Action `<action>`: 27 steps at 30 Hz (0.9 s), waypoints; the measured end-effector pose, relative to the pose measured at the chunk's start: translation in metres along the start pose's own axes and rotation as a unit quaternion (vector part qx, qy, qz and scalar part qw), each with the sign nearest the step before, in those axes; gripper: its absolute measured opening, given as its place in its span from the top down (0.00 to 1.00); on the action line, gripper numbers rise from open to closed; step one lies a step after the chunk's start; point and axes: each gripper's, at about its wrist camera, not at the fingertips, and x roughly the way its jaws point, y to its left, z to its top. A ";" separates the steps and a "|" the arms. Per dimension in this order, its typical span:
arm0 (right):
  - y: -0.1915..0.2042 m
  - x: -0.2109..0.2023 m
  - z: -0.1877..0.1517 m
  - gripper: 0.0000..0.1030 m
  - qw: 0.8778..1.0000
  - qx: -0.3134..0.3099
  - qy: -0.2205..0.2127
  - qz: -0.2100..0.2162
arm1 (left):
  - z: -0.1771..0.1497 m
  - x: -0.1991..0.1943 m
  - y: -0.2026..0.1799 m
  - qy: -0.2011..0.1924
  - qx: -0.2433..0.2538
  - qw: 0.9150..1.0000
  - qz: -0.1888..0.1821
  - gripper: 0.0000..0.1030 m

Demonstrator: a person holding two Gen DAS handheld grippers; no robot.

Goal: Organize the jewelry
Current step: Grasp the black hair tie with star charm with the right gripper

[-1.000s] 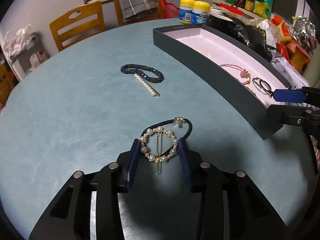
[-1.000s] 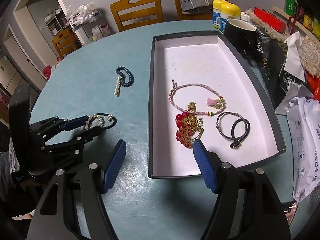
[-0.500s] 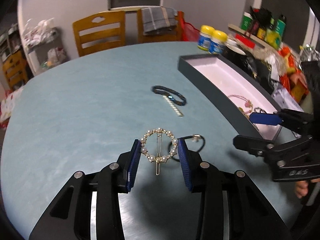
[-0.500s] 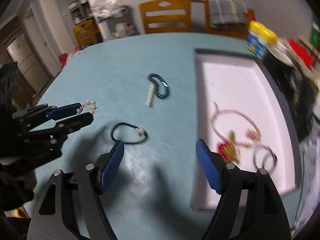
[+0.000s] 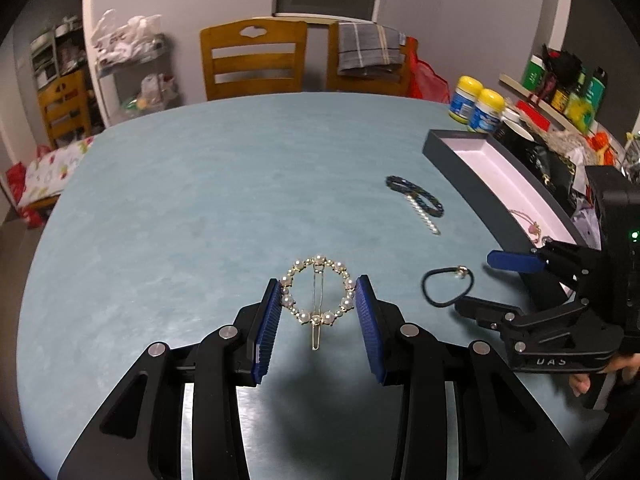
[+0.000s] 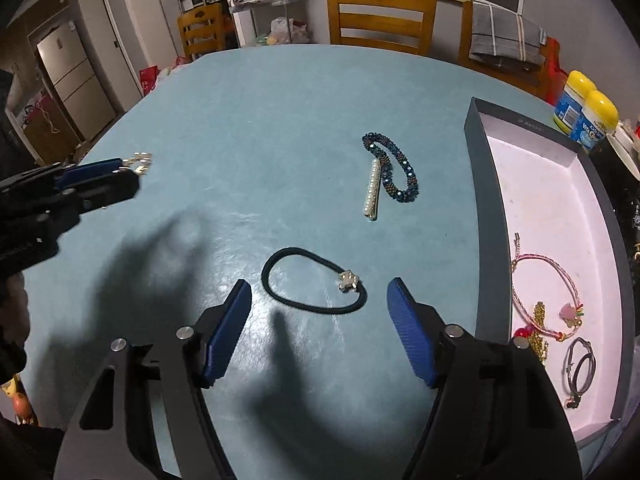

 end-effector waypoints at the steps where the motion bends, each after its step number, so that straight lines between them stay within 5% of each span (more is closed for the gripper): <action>1: -0.001 0.002 0.001 0.39 1.000 0.002 0.000 -0.005 | 0.000 0.000 0.003 0.000 -0.003 1.000 0.000 0.61; 3: -0.004 0.006 0.004 0.41 1.000 0.010 0.001 -0.011 | 0.000 0.001 0.009 0.002 -0.009 1.000 -0.001 0.61; 13: 0.002 0.018 0.002 0.86 0.999 -0.008 0.007 -0.034 | 0.005 0.005 0.021 -0.001 -0.016 1.000 -0.011 0.61; 27: -0.007 -0.020 0.011 0.88 0.999 0.022 -0.038 -0.016 | 0.023 -0.004 0.001 -0.023 0.002 0.999 -0.024 0.61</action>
